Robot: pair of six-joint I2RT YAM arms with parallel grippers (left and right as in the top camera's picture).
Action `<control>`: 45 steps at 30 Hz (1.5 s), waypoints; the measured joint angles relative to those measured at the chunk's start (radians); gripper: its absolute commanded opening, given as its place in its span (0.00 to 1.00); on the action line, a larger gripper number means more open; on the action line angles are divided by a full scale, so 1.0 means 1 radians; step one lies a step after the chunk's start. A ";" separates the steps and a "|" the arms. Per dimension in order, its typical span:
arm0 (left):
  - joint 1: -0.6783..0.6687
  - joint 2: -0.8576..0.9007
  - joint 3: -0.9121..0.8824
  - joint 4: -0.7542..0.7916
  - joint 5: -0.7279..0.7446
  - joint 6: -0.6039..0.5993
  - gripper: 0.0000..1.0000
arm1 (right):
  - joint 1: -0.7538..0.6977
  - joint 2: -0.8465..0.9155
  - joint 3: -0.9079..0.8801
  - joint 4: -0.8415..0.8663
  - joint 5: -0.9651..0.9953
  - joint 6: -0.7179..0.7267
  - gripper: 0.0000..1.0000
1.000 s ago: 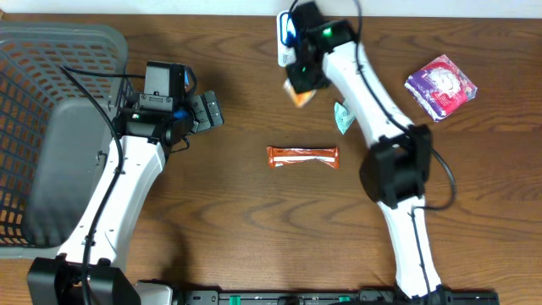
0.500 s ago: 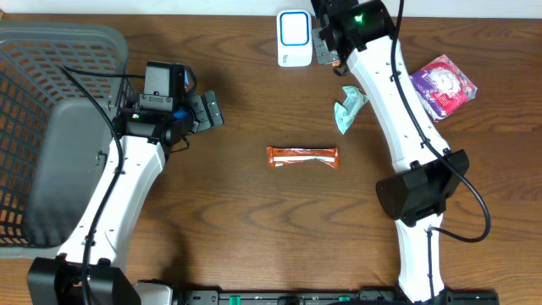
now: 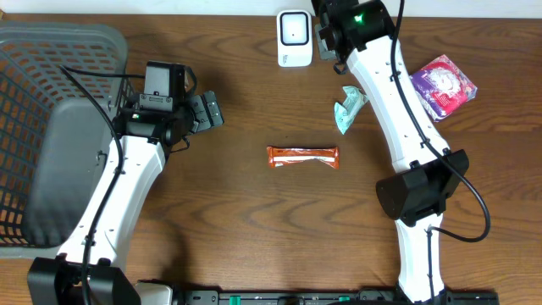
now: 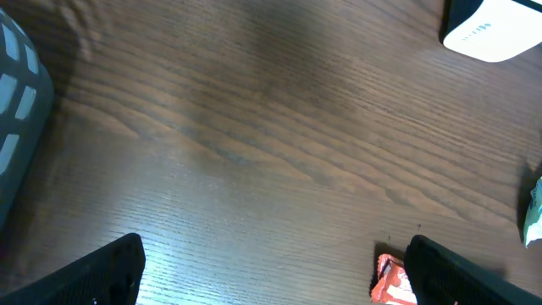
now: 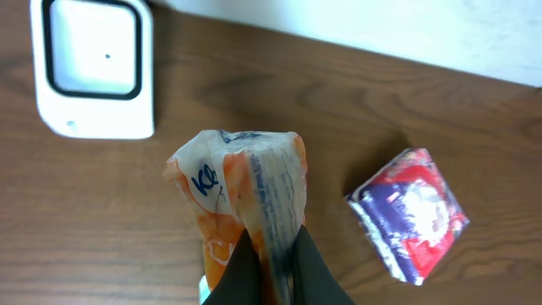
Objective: Scan the item barcode
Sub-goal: 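Grasp the orange package with the right gripper and lift it to the scanner, then place the orange package beside the purple package on the right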
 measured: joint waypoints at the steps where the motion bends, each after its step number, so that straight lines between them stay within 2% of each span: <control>1: 0.000 0.000 0.000 0.000 0.000 0.000 0.98 | 0.000 0.000 0.000 0.014 0.006 -0.004 0.01; 6: 0.000 0.000 0.000 0.000 0.000 0.000 0.98 | 0.000 0.012 -0.003 0.230 0.072 -0.100 0.01; 12: 0.000 0.000 0.000 0.000 0.000 0.000 0.98 | 0.011 0.136 -0.003 0.450 0.101 -0.286 0.01; 18: 0.000 0.000 0.000 0.000 0.000 0.000 0.98 | 0.065 0.272 -0.004 0.568 0.151 -0.444 0.01; 25: 0.000 0.000 0.000 0.000 0.000 0.000 0.98 | 0.135 0.312 -0.008 0.599 0.205 -0.529 0.01; 31: 0.000 0.000 0.000 0.000 0.000 0.000 0.98 | 0.129 0.303 -0.008 0.544 0.165 -0.424 0.01; 35: 0.000 0.000 0.000 0.000 0.000 0.000 0.98 | -0.006 0.236 -0.010 0.414 -0.148 -0.264 0.01; 39: 0.000 0.000 0.000 0.000 0.000 0.000 0.98 | -0.276 0.154 -0.010 0.391 -0.725 -0.101 0.01; 42: 0.000 0.000 0.000 0.000 0.000 0.000 0.98 | -0.491 0.150 -0.008 0.363 -1.081 -0.027 0.01; 45: 0.000 0.000 0.000 0.000 -0.001 0.000 0.98 | -0.623 0.160 -0.008 0.273 -1.333 0.007 0.01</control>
